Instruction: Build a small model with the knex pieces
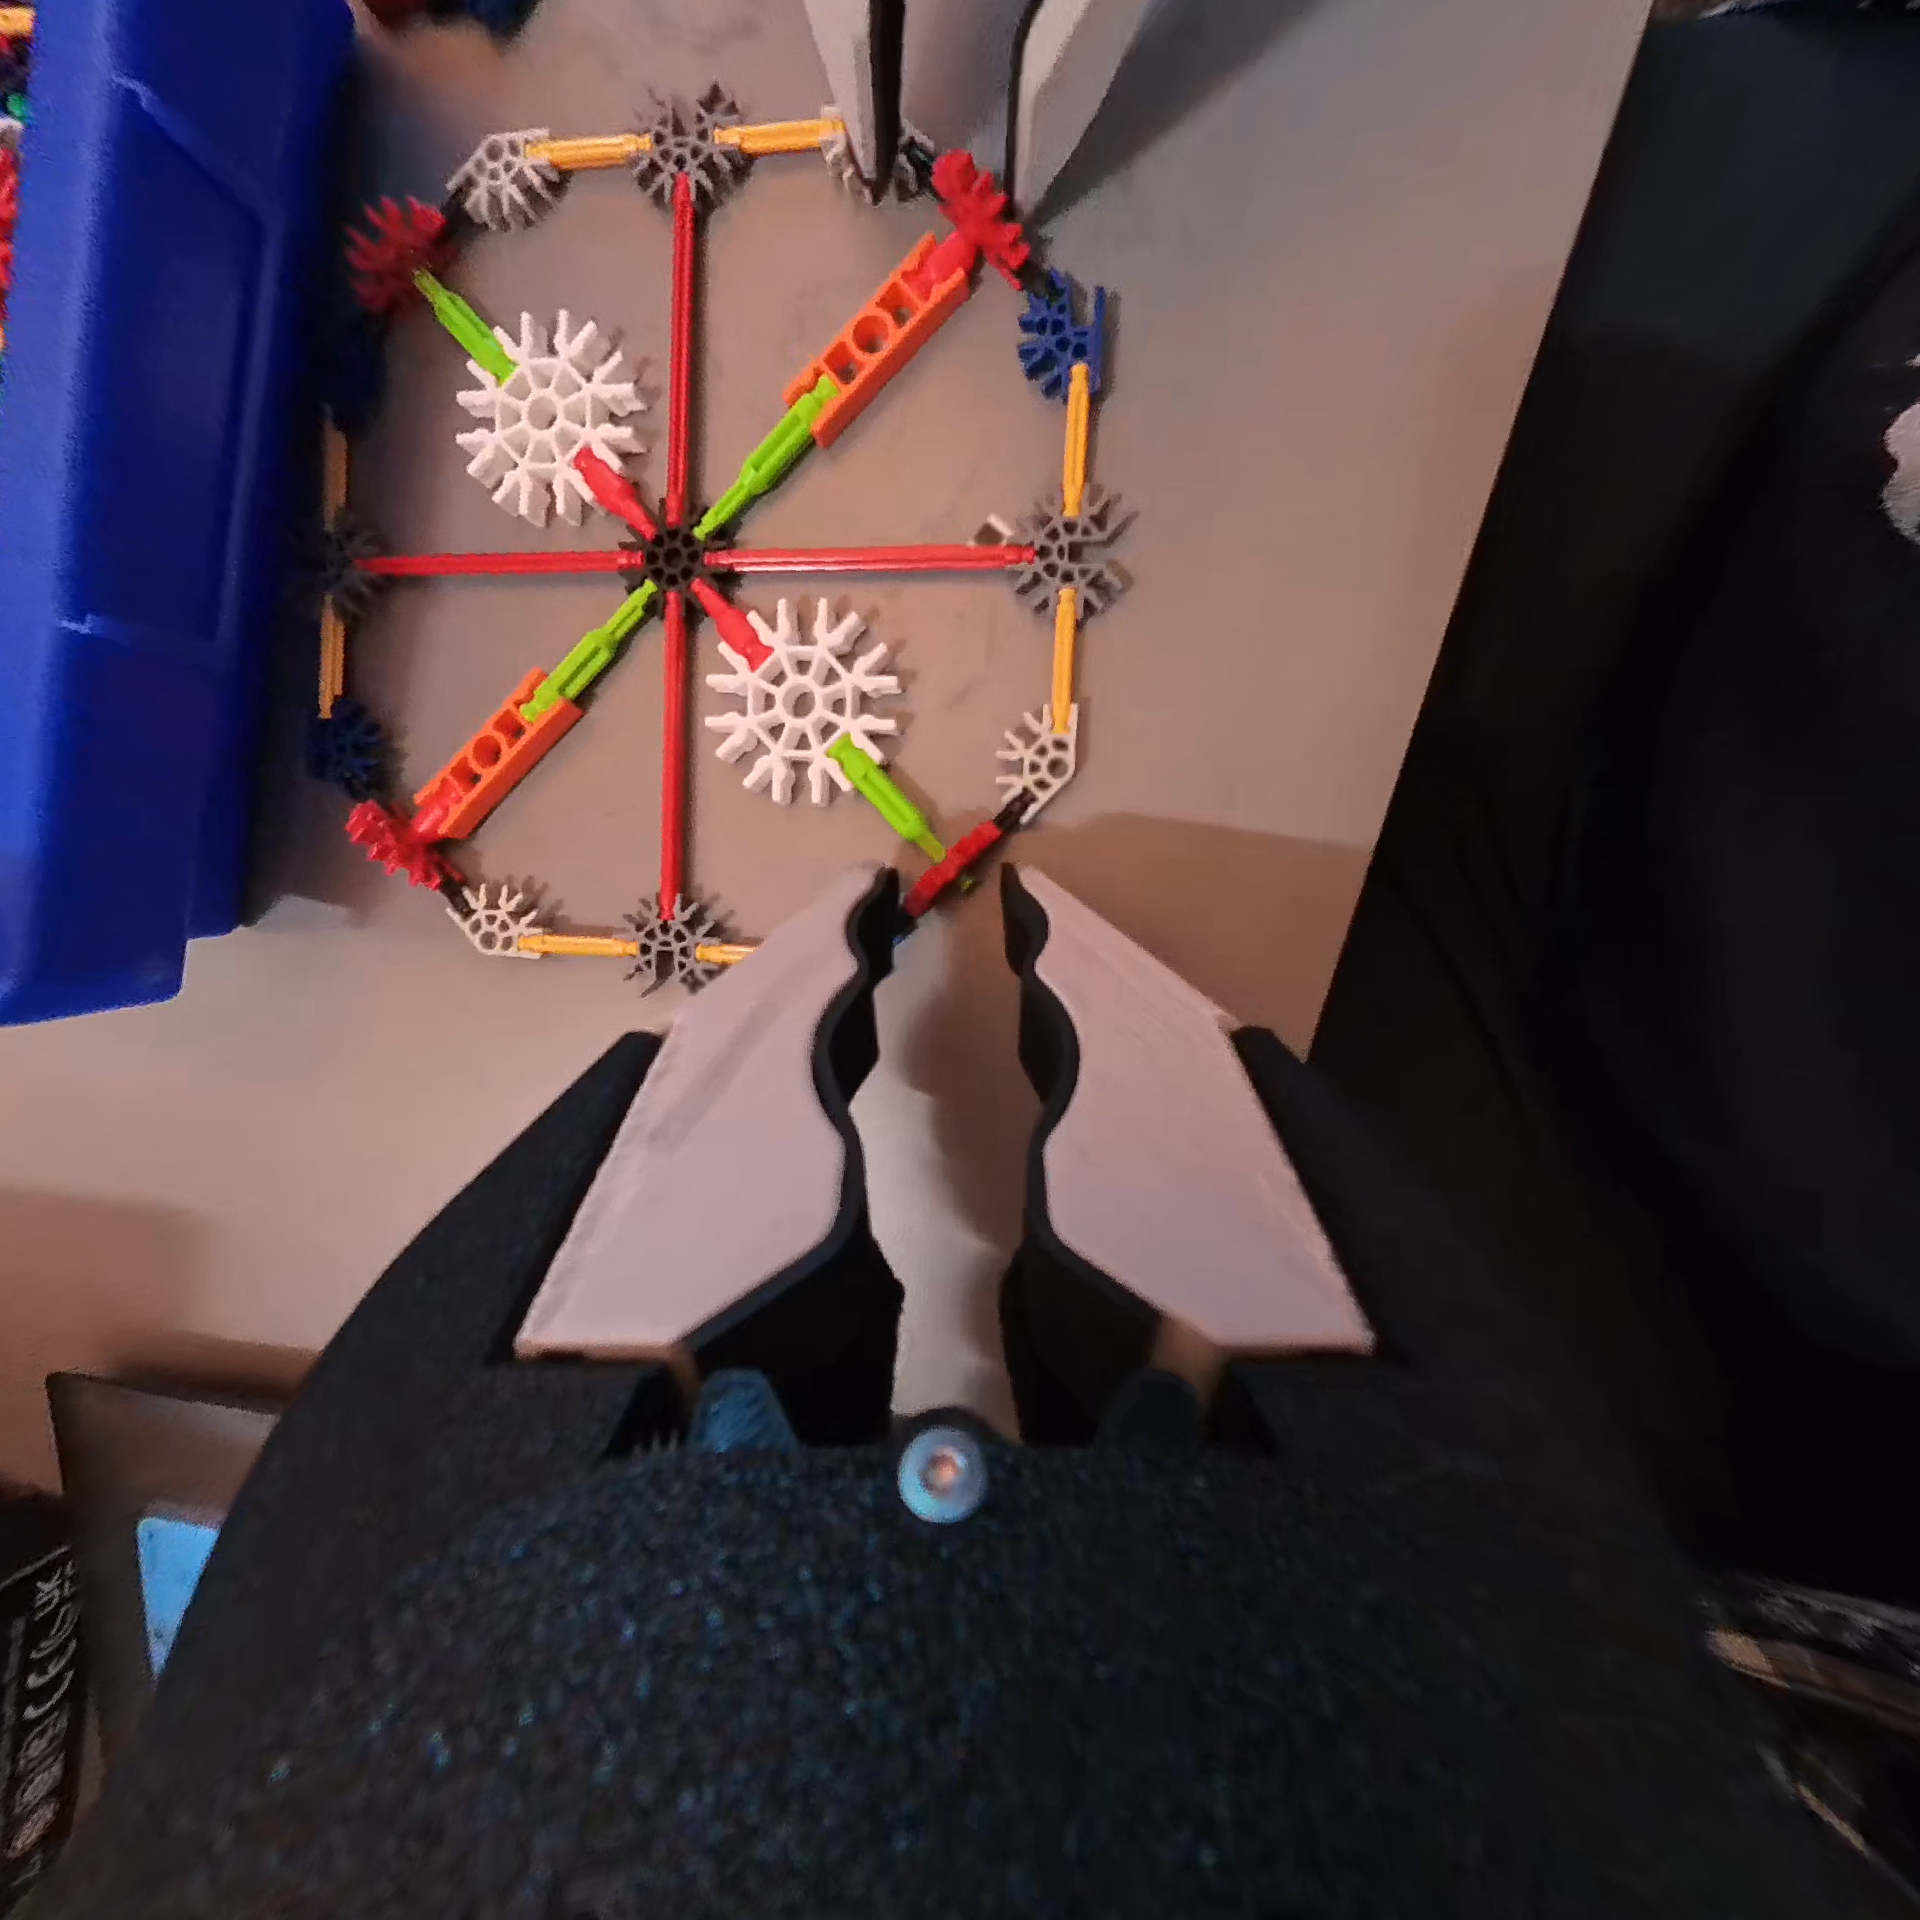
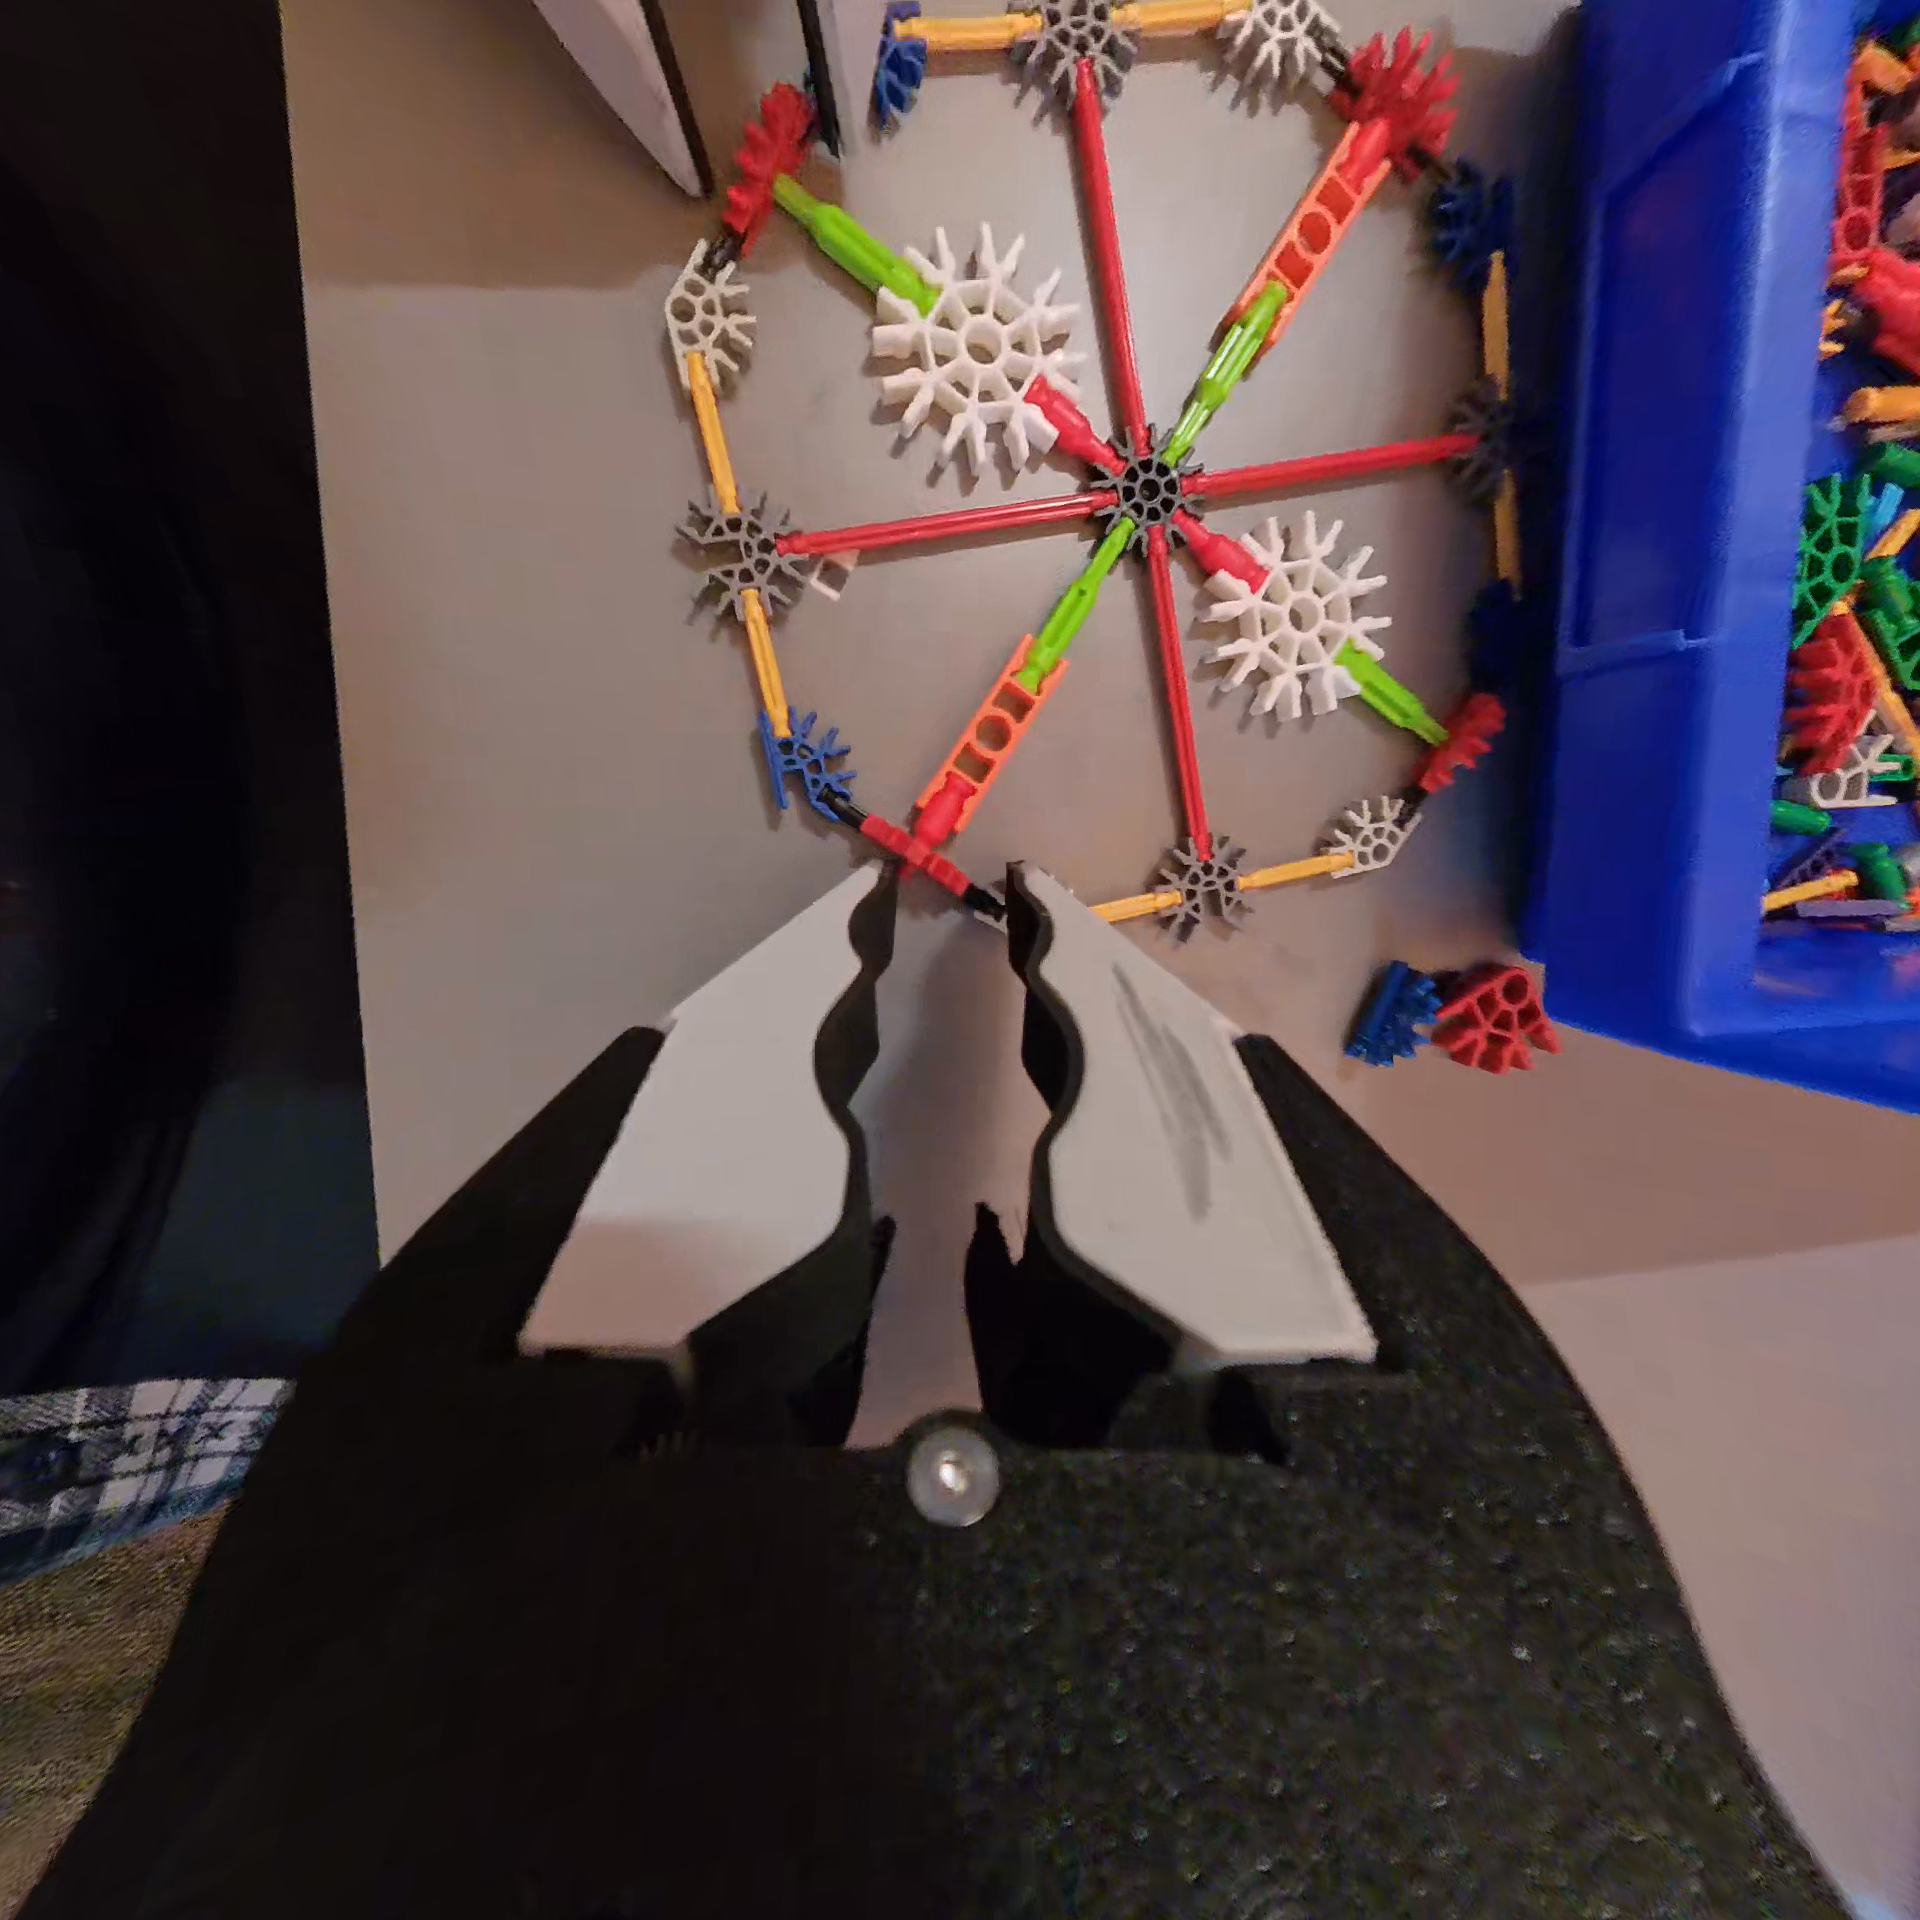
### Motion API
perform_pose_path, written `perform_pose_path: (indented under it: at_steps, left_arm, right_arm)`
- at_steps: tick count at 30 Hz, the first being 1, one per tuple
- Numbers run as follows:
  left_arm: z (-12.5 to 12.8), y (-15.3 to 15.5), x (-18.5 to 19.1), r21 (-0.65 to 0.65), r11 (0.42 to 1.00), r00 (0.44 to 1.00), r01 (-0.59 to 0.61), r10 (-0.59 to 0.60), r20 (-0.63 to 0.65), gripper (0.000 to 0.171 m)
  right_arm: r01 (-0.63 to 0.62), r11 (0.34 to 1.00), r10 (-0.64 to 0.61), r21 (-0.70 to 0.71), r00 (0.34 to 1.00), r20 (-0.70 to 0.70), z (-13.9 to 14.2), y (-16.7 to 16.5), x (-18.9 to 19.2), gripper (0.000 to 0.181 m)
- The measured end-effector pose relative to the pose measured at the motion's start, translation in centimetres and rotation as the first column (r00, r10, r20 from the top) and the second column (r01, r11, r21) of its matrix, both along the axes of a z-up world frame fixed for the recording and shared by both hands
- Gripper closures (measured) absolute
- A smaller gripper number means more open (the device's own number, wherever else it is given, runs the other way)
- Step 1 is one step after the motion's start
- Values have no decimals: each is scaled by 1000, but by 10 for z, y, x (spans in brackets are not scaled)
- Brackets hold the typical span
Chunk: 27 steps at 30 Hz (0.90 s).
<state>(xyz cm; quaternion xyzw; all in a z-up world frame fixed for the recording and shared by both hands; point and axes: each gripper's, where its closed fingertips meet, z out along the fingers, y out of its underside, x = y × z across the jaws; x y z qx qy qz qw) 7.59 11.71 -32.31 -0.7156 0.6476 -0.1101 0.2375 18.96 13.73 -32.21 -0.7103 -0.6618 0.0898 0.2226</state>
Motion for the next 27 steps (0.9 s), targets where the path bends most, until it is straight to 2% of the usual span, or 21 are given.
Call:
perform_pose_path:
  at_steps: [4,5,6,12,19,22,27]
  left_arm:
    - [-1,0,0,2,1000,1000,6,-6,-6,157]
    - [-1,0,0,5,1000,1000,11,-11,-9,158]
    - [-1,-1,-1,4,1000,1000,16,-16,-12,158]
    - [-1,-11,-6,7,997,996,79,-79,-31,159]
    - [6,-20,-9,83,982,984,171,-166,-63,159]
    - [12,-24,-8,106,974,980,198,-194,-52,159]
    - [18,-23,-9,84,980,984,180,-179,-28,160]
  right_arm:
    - [-20,1000,20,0,1000,-6,0,-4,-1,163]
    - [-31,1000,31,4,1000,-6,1,-6,-2,172]
    - [-35,999,35,12,999,-6,2,-8,-2,173]
    - [-53,998,53,18,999,13,2,-23,-6,173]
    - [-34,999,35,24,999,-27,2,-40,-10,173]
    - [-11,1000,12,17,998,-65,3,-46,-10,169]
    - [35,999,-30,27,984,-173,15,-48,-10,156]
